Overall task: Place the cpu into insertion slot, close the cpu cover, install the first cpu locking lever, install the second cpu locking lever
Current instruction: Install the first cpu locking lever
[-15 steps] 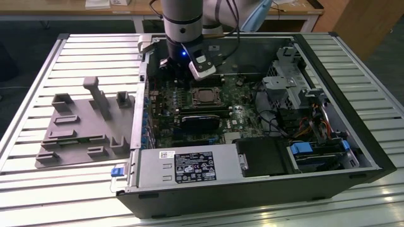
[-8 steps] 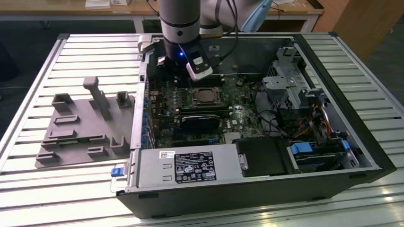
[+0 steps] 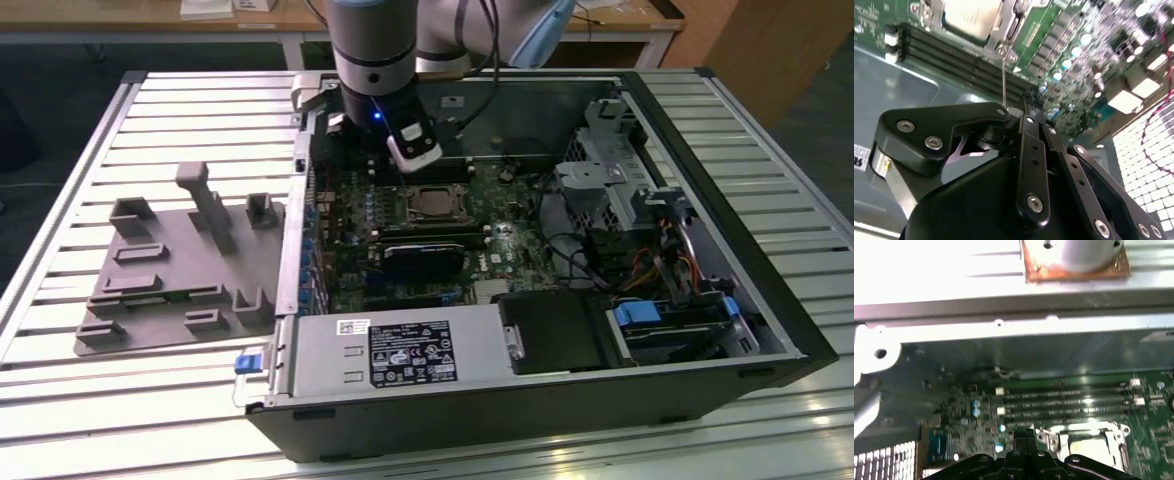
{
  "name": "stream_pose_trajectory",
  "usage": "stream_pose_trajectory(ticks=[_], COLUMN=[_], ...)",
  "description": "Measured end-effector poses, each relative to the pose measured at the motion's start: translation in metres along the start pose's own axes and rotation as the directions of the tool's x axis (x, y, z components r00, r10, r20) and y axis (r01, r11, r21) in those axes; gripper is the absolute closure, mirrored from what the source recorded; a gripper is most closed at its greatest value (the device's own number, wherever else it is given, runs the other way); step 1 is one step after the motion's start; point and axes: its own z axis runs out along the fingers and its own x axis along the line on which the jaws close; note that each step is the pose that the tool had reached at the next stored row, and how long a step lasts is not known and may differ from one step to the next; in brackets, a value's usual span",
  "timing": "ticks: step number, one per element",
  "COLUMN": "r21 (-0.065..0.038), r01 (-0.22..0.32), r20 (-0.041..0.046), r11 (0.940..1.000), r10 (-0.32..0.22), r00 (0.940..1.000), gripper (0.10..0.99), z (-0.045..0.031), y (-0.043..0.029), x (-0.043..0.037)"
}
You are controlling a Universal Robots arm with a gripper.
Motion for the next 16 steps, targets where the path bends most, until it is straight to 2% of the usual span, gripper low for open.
stream_pose_trajectory(ticks=[4,5,9,11,13,14,16], r21=[-0.047,-0.053,-0.054,-0.053,-0.053,-0.053,-0.053], r01=[-0.002,-0.002,-0.002,-0.002,-0.003,-0.003,-0.003], r20=[-0.0041,-0.0046,-0.0046,-0.0046,-0.0052,-0.006,-0.0068], r11=[0.9989,0.9986,0.9986,0.9986,0.9986,0.9986,0.9986], r10=[0.002,0.002,0.002,0.002,0.002,0.003,0.003], r00=[1.0,1.0,1.0,1.0,1.0,1.0,1.0], gripper=[0.984,0.984,0.984,0.984,0.984,0.984,0.984], z=[0.0001,0.0001,0.0001,0.0003,0.0006,0.001,0.0013], y=[0.0,0.0,0.0,0.0003,0.0011,0.0018,0.0025], x=[0.0,0.0,-0.0004,-0.0039,-0.0136,-0.0219,-0.0299])
